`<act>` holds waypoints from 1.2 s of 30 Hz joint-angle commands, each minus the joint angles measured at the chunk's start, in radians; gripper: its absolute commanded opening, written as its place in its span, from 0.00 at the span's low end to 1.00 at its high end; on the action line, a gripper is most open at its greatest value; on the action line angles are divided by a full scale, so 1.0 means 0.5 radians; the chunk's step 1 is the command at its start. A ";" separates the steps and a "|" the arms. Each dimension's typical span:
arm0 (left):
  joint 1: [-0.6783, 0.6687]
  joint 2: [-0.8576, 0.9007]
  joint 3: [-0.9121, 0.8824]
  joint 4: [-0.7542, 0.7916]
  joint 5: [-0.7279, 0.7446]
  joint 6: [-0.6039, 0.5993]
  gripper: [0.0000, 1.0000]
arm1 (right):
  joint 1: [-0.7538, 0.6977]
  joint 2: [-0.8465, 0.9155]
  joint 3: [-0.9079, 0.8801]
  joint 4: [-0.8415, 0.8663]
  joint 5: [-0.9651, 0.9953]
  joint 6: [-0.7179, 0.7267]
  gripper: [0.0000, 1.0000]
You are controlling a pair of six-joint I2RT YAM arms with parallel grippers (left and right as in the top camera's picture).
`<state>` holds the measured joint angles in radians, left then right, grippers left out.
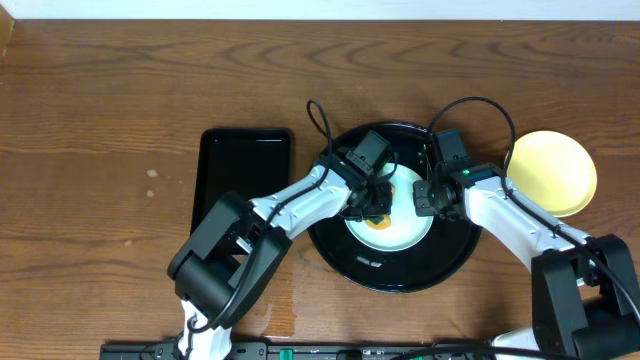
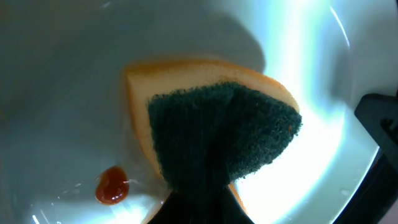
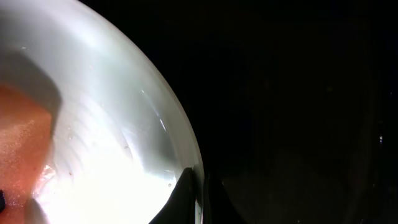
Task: Clean dirty plates on tray and stack at the side
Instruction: 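Scrub the pale blue plate with the sponge in the left gripper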
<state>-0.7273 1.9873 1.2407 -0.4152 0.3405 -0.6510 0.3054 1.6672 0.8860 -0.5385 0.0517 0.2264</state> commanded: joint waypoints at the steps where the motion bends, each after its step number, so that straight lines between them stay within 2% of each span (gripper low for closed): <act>1: 0.007 0.134 -0.025 -0.075 -0.384 0.058 0.08 | -0.008 0.095 -0.034 -0.011 -0.009 0.024 0.01; 4: 0.006 0.134 -0.025 -0.160 -0.617 0.060 0.08 | -0.008 0.095 -0.034 -0.014 -0.009 0.024 0.01; 7: 0.006 0.134 -0.025 -0.202 -0.821 0.164 0.08 | -0.008 0.095 -0.034 -0.016 -0.009 0.024 0.01; 16: 0.002 0.133 -0.024 -0.218 -1.201 0.445 0.08 | -0.008 0.095 -0.034 -0.029 -0.009 0.024 0.01; 20: 0.002 0.118 0.015 -0.317 -1.434 0.464 0.08 | -0.008 0.095 -0.034 -0.039 -0.008 0.024 0.01; 26: 0.003 0.038 0.146 -0.489 -1.519 0.463 0.08 | -0.008 0.095 -0.034 -0.062 -0.008 0.024 0.01; 36: 0.038 -0.243 0.165 -0.539 -1.609 0.433 0.08 | -0.008 0.095 -0.034 -0.083 -0.007 0.024 0.01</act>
<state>-0.7254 1.9137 1.3220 -0.6727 -0.3820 -0.4366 0.3061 1.6749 0.8951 -0.5495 -0.0334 0.2344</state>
